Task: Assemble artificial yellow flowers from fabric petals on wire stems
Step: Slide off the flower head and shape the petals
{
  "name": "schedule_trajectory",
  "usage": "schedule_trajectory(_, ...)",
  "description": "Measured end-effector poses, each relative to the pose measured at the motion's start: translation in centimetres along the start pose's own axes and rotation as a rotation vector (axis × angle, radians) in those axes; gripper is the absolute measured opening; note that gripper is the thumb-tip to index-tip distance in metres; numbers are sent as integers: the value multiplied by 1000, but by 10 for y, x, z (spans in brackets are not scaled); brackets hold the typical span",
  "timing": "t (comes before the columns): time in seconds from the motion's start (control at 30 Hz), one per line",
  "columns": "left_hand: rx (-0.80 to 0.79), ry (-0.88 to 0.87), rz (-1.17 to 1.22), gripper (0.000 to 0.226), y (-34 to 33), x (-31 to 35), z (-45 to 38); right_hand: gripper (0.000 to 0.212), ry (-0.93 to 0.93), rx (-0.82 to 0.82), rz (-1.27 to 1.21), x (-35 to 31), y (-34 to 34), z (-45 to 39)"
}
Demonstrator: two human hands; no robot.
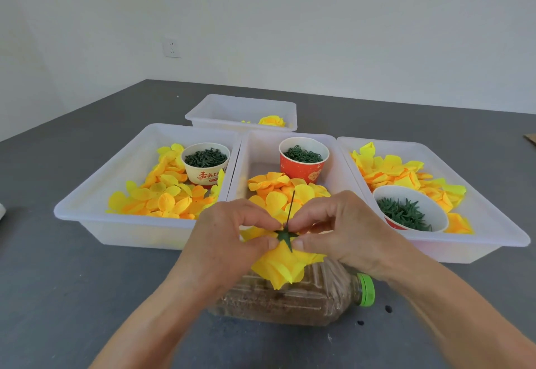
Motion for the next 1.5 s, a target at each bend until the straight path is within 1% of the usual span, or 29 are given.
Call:
schedule_trajectory(0.07, -20, 17, 13, 23, 1, 1, 2, 23, -3, 4, -17, -1, -1, 1)
schedule_trajectory(0.13, -5, 2, -8, 21, -1, 4, 3, 20, 16, 25, -12, -1, -3, 1)
schedule_trajectory(0.3, 97, -60, -204, 7, -6, 11, 3, 16, 74, 80, 78, 1, -8, 0)
schedule_trajectory(0.5, 68, -61, -280, 7, -4, 17, 3, 10, 120, 90, 146, 1, -10, 1)
schedule_trajectory(0.6, 79, -84, -264, 8, -6, 14, 2, 9, 137, 99, 152, 1, -11, 2)
schedule_trajectory(0.7, 95, -89, -227, 11, -8, 10, 2, 11, 157, 104, 157, 3, -12, 3)
schedule_trajectory(0.87, 104, -113, -142, 30, -11, 4, 2, 9, 191, 147, 146, 9, -15, 5)
schedule_trajectory(1.13, 98, -169, -156, 21, -12, 1, 1, 10, 204, 142, 172, 12, -16, 6)
schedule_trajectory(1.27, 98, -183, -166, 20, -13, 0, 1, 9, 214, 134, 195, 12, -16, 6)
schedule_trajectory(1.37, 114, -170, -157, 21, -14, -2, 2, 8, 223, 140, 223, 10, -17, 6)
schedule_trajectory(1.5, 89, -70, -55, 29, -11, -2, 1, 8, 205, 146, 204, 8, -15, 8)
Point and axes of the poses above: each hand's wrist, its own z-axis away from the middle knuckle, its own y-axis out of the back of the hand, x = y × z, the point moved 1 cm from there along -z, towards the middle knuckle, and after that the axes turned 11 degrees about y, right-handed, at the moved point
